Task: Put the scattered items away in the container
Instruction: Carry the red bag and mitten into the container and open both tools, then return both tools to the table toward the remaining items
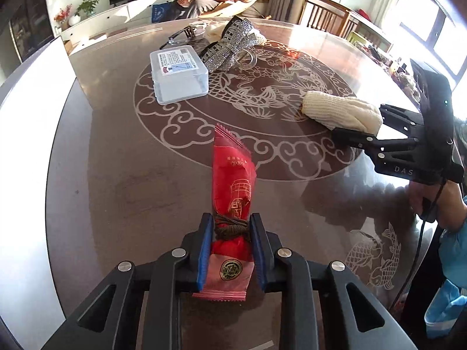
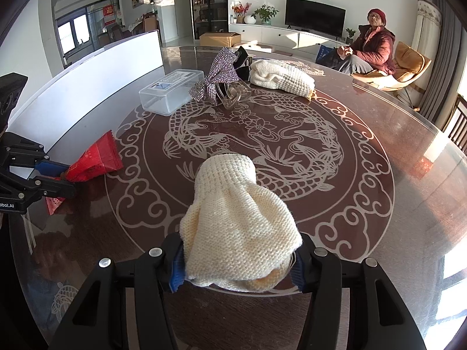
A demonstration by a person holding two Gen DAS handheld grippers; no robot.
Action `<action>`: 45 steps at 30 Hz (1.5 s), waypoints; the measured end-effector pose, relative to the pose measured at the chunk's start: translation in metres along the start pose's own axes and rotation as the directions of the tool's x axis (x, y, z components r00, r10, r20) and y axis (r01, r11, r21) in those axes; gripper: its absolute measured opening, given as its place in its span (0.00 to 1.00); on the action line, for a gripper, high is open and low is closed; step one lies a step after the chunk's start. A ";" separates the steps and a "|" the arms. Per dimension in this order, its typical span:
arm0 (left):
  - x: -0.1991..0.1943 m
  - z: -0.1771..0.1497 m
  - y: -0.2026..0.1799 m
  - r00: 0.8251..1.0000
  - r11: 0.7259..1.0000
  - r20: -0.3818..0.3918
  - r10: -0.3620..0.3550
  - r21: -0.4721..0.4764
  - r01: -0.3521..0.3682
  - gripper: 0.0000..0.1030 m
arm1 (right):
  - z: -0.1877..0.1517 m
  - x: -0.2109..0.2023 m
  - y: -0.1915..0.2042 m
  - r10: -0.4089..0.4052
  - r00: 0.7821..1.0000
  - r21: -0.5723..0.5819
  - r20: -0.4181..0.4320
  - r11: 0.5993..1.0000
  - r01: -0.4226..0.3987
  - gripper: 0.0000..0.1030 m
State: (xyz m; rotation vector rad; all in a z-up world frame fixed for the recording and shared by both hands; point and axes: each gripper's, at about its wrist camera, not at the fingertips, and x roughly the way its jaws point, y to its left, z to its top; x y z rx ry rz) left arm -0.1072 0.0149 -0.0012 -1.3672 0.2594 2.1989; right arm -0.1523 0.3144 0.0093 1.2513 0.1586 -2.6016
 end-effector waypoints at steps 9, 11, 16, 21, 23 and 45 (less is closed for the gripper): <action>-0.047 -0.021 0.004 0.980 0.976 0.192 -0.060 -0.196 0.098 0.23 | -0.014 -0.045 0.003 0.112 0.991 0.156 0.067 0.980 -0.121 0.48; -0.055 -0.020 0.012 0.975 0.965 0.212 -0.070 -0.232 0.120 0.23 | -0.004 -0.046 0.017 0.126 0.991 0.123 0.051 0.984 -0.132 0.48; -0.110 -0.019 0.054 0.959 0.949 0.284 -0.017 -0.297 0.105 0.23 | 0.052 -0.060 0.070 0.210 0.973 0.033 0.098 0.976 -0.214 0.48; -0.170 -0.019 0.140 0.945 0.926 0.288 0.157 -0.376 -0.039 0.23 | 0.137 -0.061 0.163 0.339 0.932 -0.111 0.130 0.939 -0.326 0.48; -0.184 -0.017 0.184 0.939 0.900 0.268 0.218 -0.427 -0.087 0.23 | 0.171 -0.054 0.206 0.377 0.918 -0.174 0.126 0.919 -0.354 0.48; -0.112 -0.008 0.330 0.949 0.727 0.031 0.313 -0.651 -0.218 0.48 | 0.300 0.098 0.308 0.290 0.955 -0.228 0.056 0.935 -0.271 0.65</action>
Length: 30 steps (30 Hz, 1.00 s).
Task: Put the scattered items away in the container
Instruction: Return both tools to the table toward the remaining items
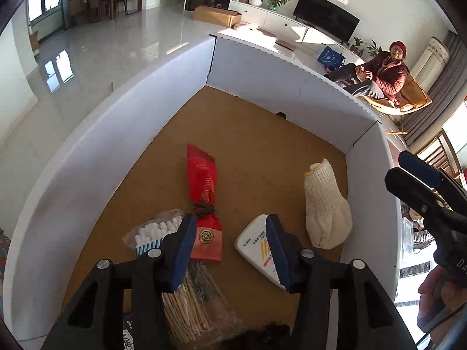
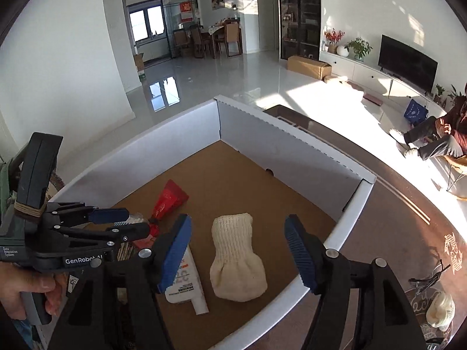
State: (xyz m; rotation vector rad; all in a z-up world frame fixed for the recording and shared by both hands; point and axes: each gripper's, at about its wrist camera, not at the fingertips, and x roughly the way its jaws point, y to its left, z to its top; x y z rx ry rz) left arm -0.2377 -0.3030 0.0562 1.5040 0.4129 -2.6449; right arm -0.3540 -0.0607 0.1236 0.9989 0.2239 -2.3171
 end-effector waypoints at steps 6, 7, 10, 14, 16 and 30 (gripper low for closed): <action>-0.082 -0.032 -0.073 0.985 0.989 0.121 -0.126 0.098 0.115 0.62 | -0.079 -0.100 -0.044 -0.041 0.996 0.048 0.085 0.998 0.037 0.68; -0.095 -0.042 -0.093 0.978 0.981 0.135 -0.158 0.132 0.140 0.79 | -0.102 -0.115 -0.052 -0.060 0.996 0.043 0.073 0.997 0.057 0.68; -0.122 -0.080 -0.157 0.953 0.943 0.151 -0.262 0.249 0.220 0.98 | -0.180 -0.155 -0.086 -0.160 0.987 0.026 0.024 0.987 0.159 0.68; -0.098 -0.140 -0.242 0.944 0.883 0.039 -0.328 0.367 0.292 0.98 | -0.278 -0.196 -0.140 -0.317 0.944 0.081 -0.096 0.942 0.325 0.68; -0.063 -0.172 -0.273 0.949 0.874 -0.044 -0.312 0.380 0.305 0.98 | -0.314 -0.215 -0.167 -0.364 0.921 0.159 -0.135 0.910 0.383 0.68; 0.027 -0.238 -0.301 0.994 0.867 0.003 -0.108 0.489 0.093 1.00 | -0.369 -0.231 -0.197 -0.469 0.860 0.323 -0.201 0.797 0.510 0.71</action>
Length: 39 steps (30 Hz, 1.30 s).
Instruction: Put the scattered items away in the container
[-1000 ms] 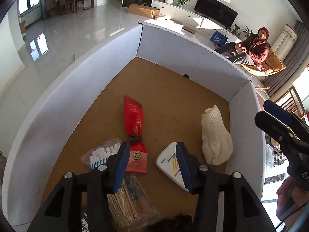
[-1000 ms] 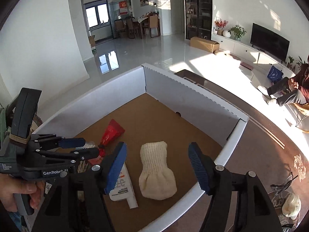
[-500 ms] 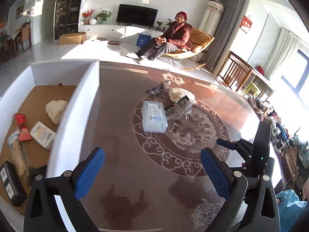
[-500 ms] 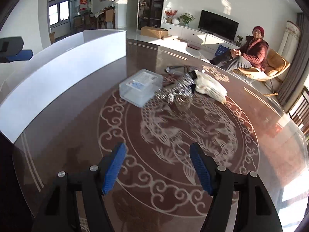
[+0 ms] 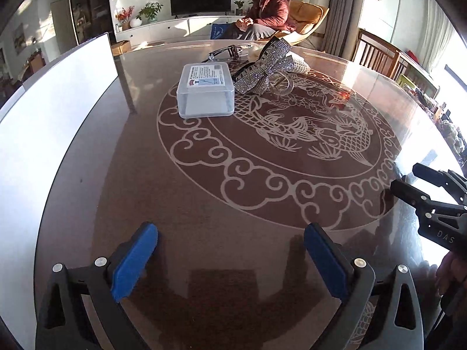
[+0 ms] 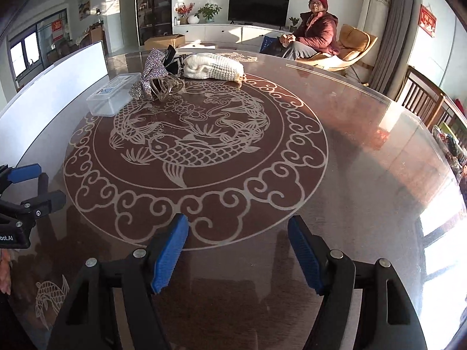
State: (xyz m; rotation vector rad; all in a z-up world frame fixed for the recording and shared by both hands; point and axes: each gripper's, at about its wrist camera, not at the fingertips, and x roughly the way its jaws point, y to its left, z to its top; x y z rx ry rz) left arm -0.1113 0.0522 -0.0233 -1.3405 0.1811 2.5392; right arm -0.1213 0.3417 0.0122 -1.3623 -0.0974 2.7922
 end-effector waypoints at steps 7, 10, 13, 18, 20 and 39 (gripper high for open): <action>0.003 0.001 -0.001 1.000 1.000 0.000 0.004 0.010 -0.004 1.00 | 0.000 0.002 -0.008 0.035 0.999 0.047 -0.017 0.998 -0.034 0.76; 0.002 0.000 -0.002 1.000 1.000 0.002 0.006 0.009 -0.006 1.00 | 0.000 0.002 -0.009 0.040 0.999 0.053 -0.017 0.998 -0.039 0.77; 0.003 -0.001 -0.001 1.000 1.000 0.003 0.006 0.010 -0.006 1.00 | 0.000 0.002 -0.009 0.041 0.999 0.053 -0.017 0.998 -0.040 0.77; 0.003 -0.001 -0.001 1.000 1.000 0.003 0.006 0.010 -0.006 1.00 | 0.000 0.003 -0.009 0.041 0.999 0.053 -0.017 0.998 -0.040 0.77; 0.002 -0.002 -0.001 1.000 1.000 0.003 0.006 0.010 -0.006 1.00 | 0.000 0.003 -0.009 0.041 0.999 0.053 -0.017 0.998 -0.040 0.77; 0.003 -0.003 -0.001 1.000 1.000 0.004 0.007 0.010 -0.007 1.00 | 0.000 0.003 -0.009 0.041 0.999 0.053 -0.017 0.998 -0.040 0.77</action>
